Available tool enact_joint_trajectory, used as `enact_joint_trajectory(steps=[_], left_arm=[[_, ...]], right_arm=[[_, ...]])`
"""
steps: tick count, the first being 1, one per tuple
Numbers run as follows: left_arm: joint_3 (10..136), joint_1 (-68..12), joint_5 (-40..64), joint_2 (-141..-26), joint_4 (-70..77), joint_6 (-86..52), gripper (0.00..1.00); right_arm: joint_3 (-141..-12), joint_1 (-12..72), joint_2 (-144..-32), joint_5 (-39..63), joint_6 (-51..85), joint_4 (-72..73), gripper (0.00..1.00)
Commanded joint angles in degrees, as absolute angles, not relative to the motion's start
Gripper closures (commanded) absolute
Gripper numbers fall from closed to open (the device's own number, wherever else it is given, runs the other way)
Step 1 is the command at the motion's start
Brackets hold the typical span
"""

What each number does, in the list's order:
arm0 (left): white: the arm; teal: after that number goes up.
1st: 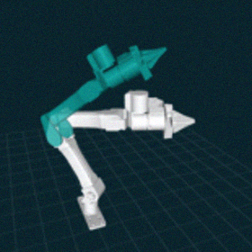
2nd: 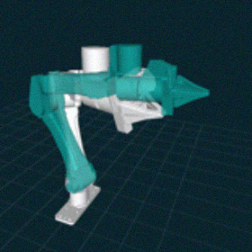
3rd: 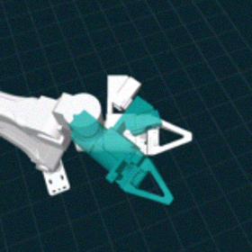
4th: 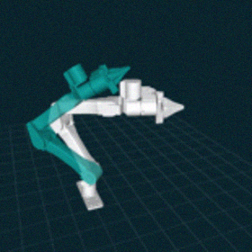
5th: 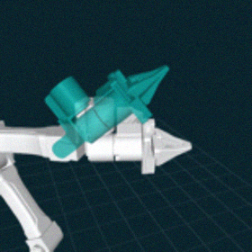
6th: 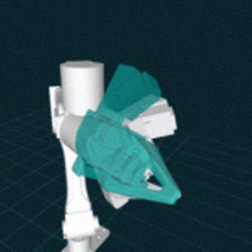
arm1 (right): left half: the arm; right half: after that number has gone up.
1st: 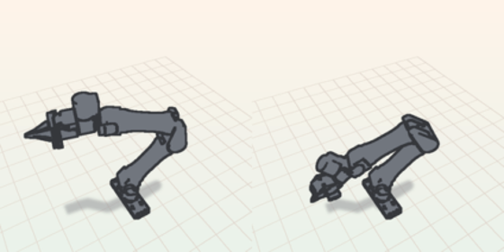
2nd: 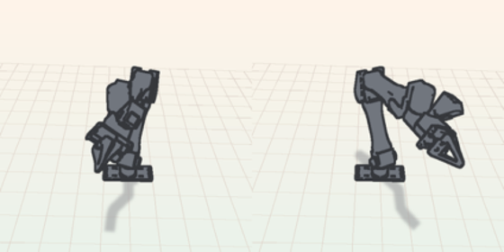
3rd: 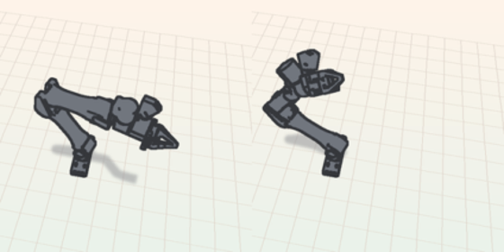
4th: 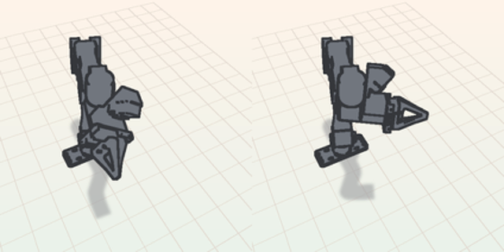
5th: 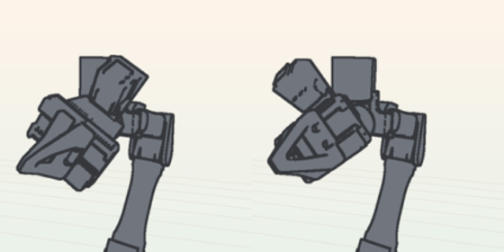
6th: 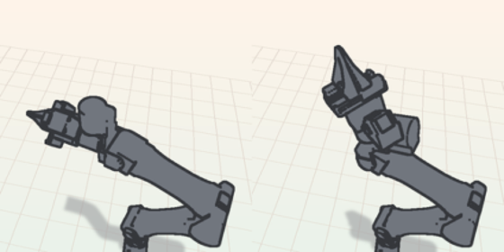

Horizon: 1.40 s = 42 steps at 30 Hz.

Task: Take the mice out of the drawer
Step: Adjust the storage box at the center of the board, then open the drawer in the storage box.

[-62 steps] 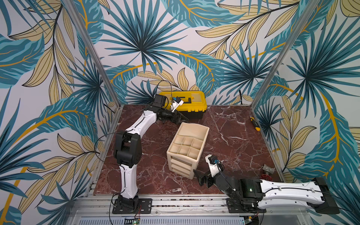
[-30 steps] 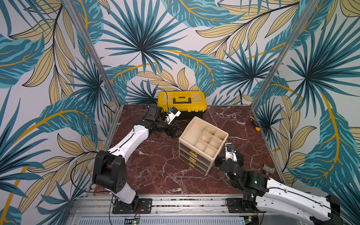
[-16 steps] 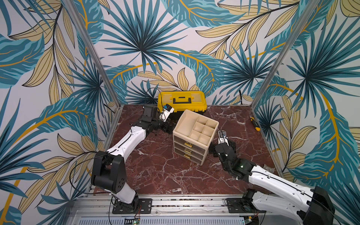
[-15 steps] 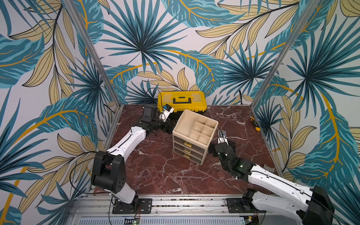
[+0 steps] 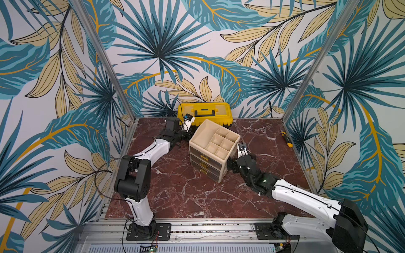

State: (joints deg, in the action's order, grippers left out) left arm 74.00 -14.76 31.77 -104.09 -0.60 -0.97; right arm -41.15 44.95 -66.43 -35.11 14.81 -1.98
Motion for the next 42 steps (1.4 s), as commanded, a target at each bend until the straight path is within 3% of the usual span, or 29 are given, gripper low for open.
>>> enact_joint_trajectory(steps=[1, 8, 17, 24, 30, 34, 37, 42], left_arm=[[78.0, -20.0, 39.8, -105.8, 0.3, -2.2, 0.03], [80.8, -19.8, 36.0, -105.0, -1.7, 0.1, 0.03], [74.1, -16.5, 11.2, -92.0, 3.6, 1.1, 0.00], [75.3, -14.3, -2.8, -85.1, -5.8, -1.7, 0.00], [65.9, -14.8, 1.0, -72.6, -12.1, -12.0, 0.00], [54.7, -16.9, 3.6, -57.7, -12.2, -16.3, 0.00], [49.0, -18.8, 9.2, -47.9, -15.3, -21.4, 0.00], [37.5, -22.1, 20.4, -36.1, -11.9, -32.4, 0.00]], right_arm=[[-42.1, 48.5, -67.9, -20.9, 16.2, -0.6, 0.00], [-42.5, 51.4, -63.0, -26.1, 17.9, -10.5, 0.01], [-44.0, 52.3, -49.8, -35.7, 20.9, -27.6, 0.00], [-53.3, 52.4, -51.7, -37.4, 22.4, -44.1, 0.01], [-56.7, 51.7, -49.9, -44.1, 20.9, -45.1, 0.00], [-61.5, 49.6, -49.6, -44.7, 15.4, -42.0, 0.01], [-65.3, 44.3, -51.9, -39.8, 12.2, -39.8, 0.01], [-72.3, 29.4, -59.0, -22.4, 9.5, -38.0, 0.01]])
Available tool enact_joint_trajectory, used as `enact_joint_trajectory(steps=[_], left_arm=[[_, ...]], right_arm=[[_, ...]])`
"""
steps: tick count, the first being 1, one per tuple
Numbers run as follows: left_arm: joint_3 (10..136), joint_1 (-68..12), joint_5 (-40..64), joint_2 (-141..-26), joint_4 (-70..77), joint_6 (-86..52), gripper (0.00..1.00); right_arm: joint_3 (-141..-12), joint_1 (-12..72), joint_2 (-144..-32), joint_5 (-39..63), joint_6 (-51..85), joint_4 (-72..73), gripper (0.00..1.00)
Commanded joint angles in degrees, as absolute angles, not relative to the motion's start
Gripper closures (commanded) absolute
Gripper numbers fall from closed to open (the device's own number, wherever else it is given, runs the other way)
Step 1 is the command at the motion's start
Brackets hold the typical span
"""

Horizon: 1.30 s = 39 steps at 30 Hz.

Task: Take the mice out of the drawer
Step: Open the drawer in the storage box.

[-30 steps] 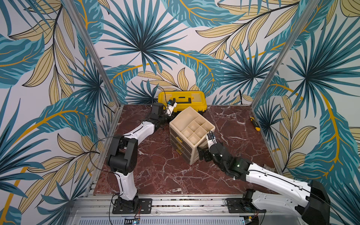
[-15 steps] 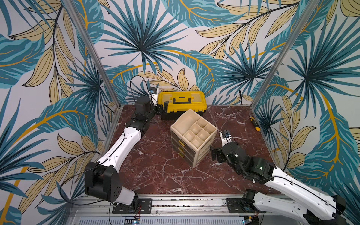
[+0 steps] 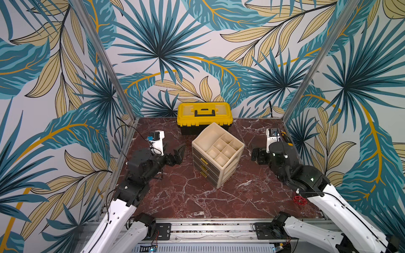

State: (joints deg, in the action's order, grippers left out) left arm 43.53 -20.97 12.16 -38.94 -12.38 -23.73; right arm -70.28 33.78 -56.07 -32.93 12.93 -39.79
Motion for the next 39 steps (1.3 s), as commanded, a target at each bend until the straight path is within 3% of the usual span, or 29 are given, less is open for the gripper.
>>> enact_joint_trajectory(steps=[1, 5, 10, 14, 19, 23, 25, 26, 31, 39], left_arm=[[35.1, -23.0, 21.5, -33.6, -9.8, -34.7, 0.00], [29.5, -27.6, 17.4, -27.3, -8.8, -36.6, 0.00], [24.7, -28.5, 19.6, -31.3, 2.4, -44.0, 0.00], [22.0, -30.2, 19.9, -39.8, 15.6, -51.9, 0.00], [28.2, -32.2, 16.6, -48.6, 9.8, -51.1, 0.02], [29.0, -32.2, 14.1, -49.2, 11.3, -54.4, 0.17], [29.9, -32.2, 14.1, -50.1, 11.4, -54.2, 0.33], [30.3, -32.3, 14.3, -50.6, 11.7, -53.9, 0.35], [31.8, -32.2, 15.7, -54.3, 15.5, -56.2, 0.42], [35.6, -32.4, 14.7, -58.2, 10.6, -59.8, 0.43]], right_arm=[[-73.6, 26.5, -59.8, -19.1, 9.1, -37.1, 0.01], [-78.2, 13.7, -64.9, -7.2, 10.1, -36.7, 0.01], [-79.4, 4.0, -71.3, 6.0, 14.2, -35.8, 0.01], [-79.4, 3.5, -71.1, 9.0, 13.5, -33.6, 0.01], [-90.1, 3.3, -76.6, 18.8, 11.6, -44.5, 0.01], [-94.3, 3.3, -78.0, 19.1, 8.7, -51.3, 0.01], [-94.6, 3.3, -79.0, 20.6, 7.8, -52.5, 0.01], [-94.3, 3.3, -79.1, 20.9, 7.7, -52.3, 0.01], [-92.0, 3.5, -79.6, 21.9, 7.8, -51.0, 0.01], [-93.9, 5.7, -80.9, 23.3, 6.3, -52.5, 0.03]])
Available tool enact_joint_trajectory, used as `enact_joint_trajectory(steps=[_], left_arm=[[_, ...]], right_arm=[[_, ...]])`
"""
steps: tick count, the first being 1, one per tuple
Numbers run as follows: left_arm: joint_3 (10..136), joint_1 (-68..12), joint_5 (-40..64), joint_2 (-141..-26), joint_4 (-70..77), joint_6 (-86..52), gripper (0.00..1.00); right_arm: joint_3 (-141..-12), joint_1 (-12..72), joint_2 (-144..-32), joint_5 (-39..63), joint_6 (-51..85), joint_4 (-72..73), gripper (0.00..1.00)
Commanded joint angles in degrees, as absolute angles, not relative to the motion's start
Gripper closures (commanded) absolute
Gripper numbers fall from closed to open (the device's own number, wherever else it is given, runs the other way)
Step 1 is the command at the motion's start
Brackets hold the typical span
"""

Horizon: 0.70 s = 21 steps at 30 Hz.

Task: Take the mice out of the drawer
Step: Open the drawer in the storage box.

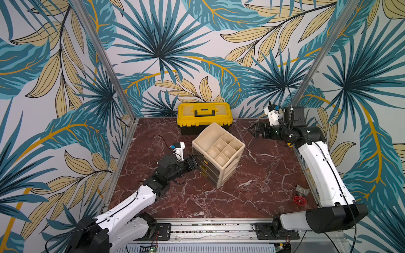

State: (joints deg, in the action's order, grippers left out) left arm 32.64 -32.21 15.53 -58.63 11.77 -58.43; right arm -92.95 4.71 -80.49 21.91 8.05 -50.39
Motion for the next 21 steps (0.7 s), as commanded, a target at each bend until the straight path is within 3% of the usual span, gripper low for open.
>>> enact_joint_trajectory(steps=[1, 9, 14, 17, 21], left_arm=[[35.7, -32.4, 14.3, -57.8, 9.9, -59.8, 0.45], [35.0, -32.6, 14.6, -57.1, 9.7, -61.5, 0.48], [33.0, -33.1, 16.3, -57.3, 13.4, -62.6, 0.48], [32.0, -33.9, 16.7, -57.3, 14.5, -62.9, 0.47], [30.8, -35.0, 16.7, -57.0, 15.2, -63.1, 0.47]], right_arm=[[-93.9, 6.1, -81.0, 23.6, 6.0, -52.5, 0.04], [-95.3, 10.9, -82.9, 22.1, 3.5, -55.3, 0.09], [-95.2, 12.8, -83.6, 20.4, 2.3, -56.8, 0.19], [-95.1, 13.3, -84.8, 19.7, 2.0, -57.0, 0.32], [-95.9, 14.3, -86.6, 19.3, 1.6, -57.6, 0.39]])
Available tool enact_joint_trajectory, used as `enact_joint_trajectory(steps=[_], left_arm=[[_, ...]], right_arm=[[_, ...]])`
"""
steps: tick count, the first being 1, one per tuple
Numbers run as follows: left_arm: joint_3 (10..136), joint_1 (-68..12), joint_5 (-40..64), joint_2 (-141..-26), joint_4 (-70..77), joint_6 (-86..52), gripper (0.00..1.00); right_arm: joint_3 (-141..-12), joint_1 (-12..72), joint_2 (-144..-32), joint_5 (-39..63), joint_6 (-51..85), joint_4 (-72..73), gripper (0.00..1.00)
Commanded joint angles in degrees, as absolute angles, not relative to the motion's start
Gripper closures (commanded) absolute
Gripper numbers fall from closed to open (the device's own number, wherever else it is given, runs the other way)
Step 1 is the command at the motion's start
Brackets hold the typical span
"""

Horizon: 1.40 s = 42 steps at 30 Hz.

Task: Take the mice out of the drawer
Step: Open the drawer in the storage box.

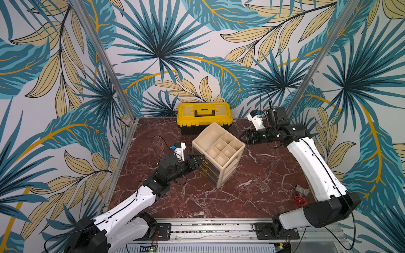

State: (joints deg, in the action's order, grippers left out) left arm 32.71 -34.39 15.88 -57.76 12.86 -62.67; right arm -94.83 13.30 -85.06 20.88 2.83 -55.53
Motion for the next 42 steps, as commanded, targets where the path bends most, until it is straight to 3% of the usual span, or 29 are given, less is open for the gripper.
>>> enact_joint_trajectory(steps=[1, 15, 32, 42], left_arm=[[30.6, -35.1, 16.8, -56.9, 15.4, -63.1, 0.46], [28.9, -35.4, 17.0, -56.5, 16.2, -63.0, 0.44], [26.9, -35.3, 16.4, -59.7, 23.2, -65.0, 0.45], [26.6, -35.3, 16.0, -60.0, 23.6, -65.0, 0.53]], right_arm=[[-96.2, 14.9, -87.1, 18.3, 1.4, -58.0, 0.41], [-110.7, 24.4, -95.1, -2.7, -1.3, -70.6, 0.50], [-114.2, 26.3, -91.8, -2.0, -2.0, -74.8, 0.47], [-111.9, 27.7, -91.7, -3.0, -2.2, -74.7, 0.47]])
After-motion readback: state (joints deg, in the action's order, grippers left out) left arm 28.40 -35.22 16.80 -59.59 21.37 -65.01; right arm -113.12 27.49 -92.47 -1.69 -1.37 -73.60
